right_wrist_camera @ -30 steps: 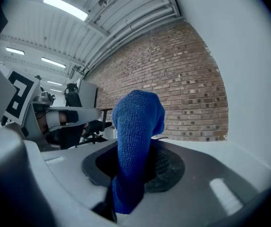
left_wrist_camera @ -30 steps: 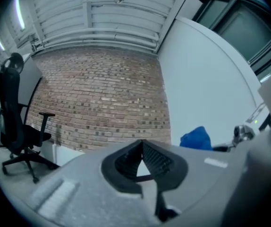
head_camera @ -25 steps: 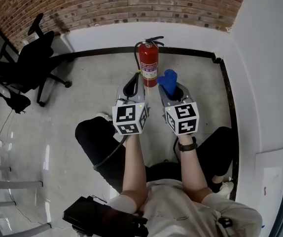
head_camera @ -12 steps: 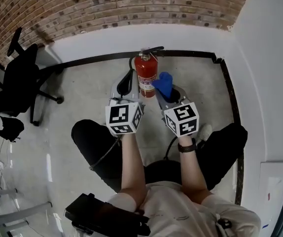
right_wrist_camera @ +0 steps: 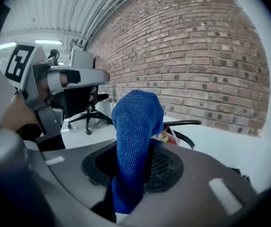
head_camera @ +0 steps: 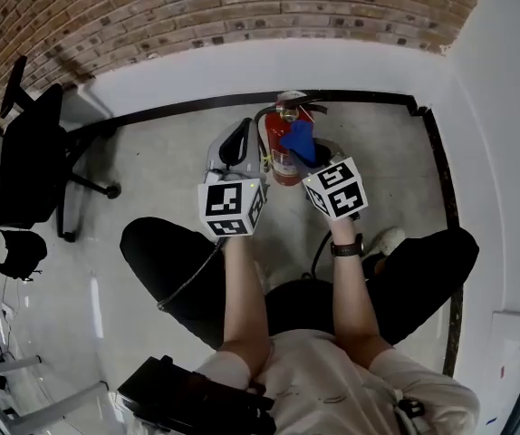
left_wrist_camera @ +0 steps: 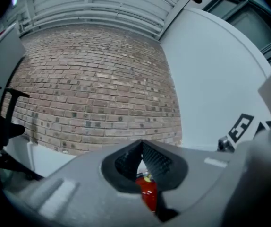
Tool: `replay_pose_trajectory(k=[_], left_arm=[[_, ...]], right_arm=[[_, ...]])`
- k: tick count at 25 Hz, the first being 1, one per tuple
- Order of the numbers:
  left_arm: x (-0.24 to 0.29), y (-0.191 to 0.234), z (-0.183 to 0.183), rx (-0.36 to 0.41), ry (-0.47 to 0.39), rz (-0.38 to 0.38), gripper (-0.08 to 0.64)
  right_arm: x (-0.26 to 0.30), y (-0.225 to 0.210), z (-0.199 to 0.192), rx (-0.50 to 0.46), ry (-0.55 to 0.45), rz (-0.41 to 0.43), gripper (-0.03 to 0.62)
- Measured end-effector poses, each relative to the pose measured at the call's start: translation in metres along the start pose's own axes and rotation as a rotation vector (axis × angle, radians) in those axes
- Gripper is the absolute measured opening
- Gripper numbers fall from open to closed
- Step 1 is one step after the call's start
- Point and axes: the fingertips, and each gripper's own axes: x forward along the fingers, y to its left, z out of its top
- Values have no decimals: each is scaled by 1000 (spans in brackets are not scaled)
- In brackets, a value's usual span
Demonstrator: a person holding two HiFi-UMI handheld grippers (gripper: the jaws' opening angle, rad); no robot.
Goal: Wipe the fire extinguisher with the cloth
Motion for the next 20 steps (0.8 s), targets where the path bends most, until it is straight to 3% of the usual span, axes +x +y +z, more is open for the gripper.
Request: replay_pose_trajectory(k=[2, 6, 9, 11, 14, 16, 18, 20], left_arm=[[8, 10, -13, -5, 19, -1, 3], [20, 27, -35, -36, 35, -27, 3], [24, 36, -49, -69, 30, -43, 3], [27, 44, -56, -79, 30, -37, 3], [30, 57, -67, -88, 27, -13, 3], [32, 62, -75, -90, 20, 1, 3], [33, 63, -81, -114, 19, -1, 3], [32, 66, -89, -131, 25, 0, 3]], right_arm=[[23, 4, 3, 68, 2, 43, 117], [72, 3, -7, 163, 36, 48, 112], [90, -2, -13, 194, -36, -15, 98], [92, 1, -11, 109, -83, -76, 98], [95, 15, -7, -186, -93, -148, 99], [106, 25, -27, -361, -30, -169, 100], [124, 29, -66, -425, 57, -160, 101], [138, 30, -103, -393, 73, -137, 101]])
